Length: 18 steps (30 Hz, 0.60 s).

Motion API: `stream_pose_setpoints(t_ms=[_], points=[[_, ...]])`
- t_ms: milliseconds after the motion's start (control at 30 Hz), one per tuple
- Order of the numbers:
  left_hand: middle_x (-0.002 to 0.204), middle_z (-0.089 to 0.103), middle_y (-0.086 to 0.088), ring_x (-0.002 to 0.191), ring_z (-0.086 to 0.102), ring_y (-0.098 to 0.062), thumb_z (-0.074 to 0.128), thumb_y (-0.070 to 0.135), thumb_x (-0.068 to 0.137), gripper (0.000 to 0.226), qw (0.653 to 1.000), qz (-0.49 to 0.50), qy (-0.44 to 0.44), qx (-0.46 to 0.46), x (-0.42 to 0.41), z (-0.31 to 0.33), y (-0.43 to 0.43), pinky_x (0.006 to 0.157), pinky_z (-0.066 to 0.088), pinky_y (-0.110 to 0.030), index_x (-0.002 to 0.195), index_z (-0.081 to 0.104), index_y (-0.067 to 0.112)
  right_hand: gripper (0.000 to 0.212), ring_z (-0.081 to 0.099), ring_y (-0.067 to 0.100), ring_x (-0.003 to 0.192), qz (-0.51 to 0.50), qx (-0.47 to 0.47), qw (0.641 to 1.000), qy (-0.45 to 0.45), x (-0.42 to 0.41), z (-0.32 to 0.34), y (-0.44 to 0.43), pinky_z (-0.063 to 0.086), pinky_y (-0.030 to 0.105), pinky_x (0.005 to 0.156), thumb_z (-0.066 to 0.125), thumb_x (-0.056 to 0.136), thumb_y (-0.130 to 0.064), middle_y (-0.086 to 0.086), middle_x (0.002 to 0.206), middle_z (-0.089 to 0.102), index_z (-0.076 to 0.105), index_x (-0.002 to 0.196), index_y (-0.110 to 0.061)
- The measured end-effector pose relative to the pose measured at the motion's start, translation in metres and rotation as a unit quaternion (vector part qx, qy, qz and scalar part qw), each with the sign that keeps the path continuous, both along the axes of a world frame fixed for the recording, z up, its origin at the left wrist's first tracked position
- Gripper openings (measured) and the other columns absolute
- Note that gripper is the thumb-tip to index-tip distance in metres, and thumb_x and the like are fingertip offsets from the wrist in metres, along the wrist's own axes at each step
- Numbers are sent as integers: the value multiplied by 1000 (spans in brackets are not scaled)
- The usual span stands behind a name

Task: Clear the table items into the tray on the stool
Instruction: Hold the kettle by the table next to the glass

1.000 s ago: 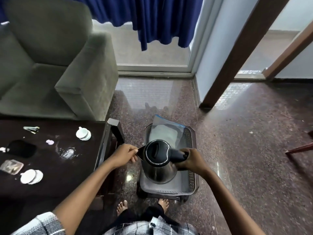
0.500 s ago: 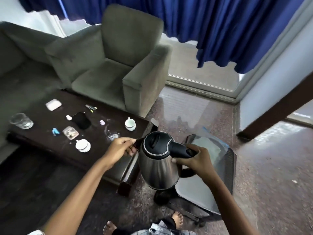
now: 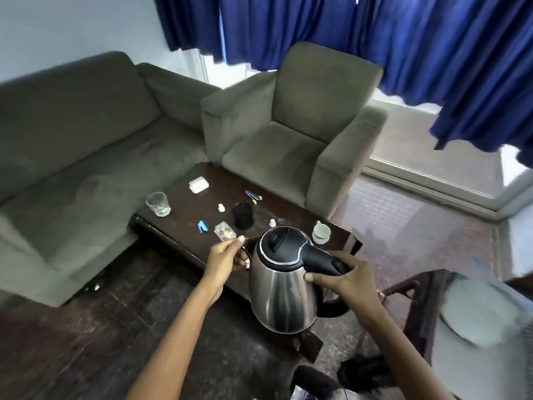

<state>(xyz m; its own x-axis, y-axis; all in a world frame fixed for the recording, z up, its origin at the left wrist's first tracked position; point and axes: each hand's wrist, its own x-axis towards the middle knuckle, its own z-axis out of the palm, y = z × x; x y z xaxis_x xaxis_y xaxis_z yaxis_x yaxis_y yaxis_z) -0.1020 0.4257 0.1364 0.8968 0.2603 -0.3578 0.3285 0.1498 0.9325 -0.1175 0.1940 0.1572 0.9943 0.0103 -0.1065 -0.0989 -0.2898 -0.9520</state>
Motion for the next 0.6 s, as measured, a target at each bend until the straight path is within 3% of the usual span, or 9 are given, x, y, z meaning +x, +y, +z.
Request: stream_pose_setpoints(t_ms=[267, 467, 600], points=[[42, 51, 7, 35, 45, -1, 50, 18, 94, 28, 998, 63, 16, 12, 31, -13, 117, 41, 39, -13, 68, 58, 12, 37, 65, 9, 71, 37, -4, 999, 3, 46, -18, 119, 48, 25, 69, 92, 43, -27, -9, 73, 72, 72, 74, -35], [45, 49, 4, 33, 45, -1, 48, 18, 95, 33, 995, 88, 41, 10, 74, -29, 203, 44, 40, -18, 63, 53, 13, 36, 65, 6, 64, 54, 1, 998, 23, 97, -39, 207, 49, 20, 62, 92, 44, -25, -8, 69, 72, 71, 73, -33], [44, 49, 4, 33, 46, -3, 49, 18, 95, 32, 993, 94, 74, -6, 109, -39, 260, 40, 41, -17, 64, 52, 11, 40, 68, 7, 74, 52, -17, 998, 36, 128, -52, 265, 53, 28, 71, 92, 44, -26, -14, 73, 73, 72, 77, -34]])
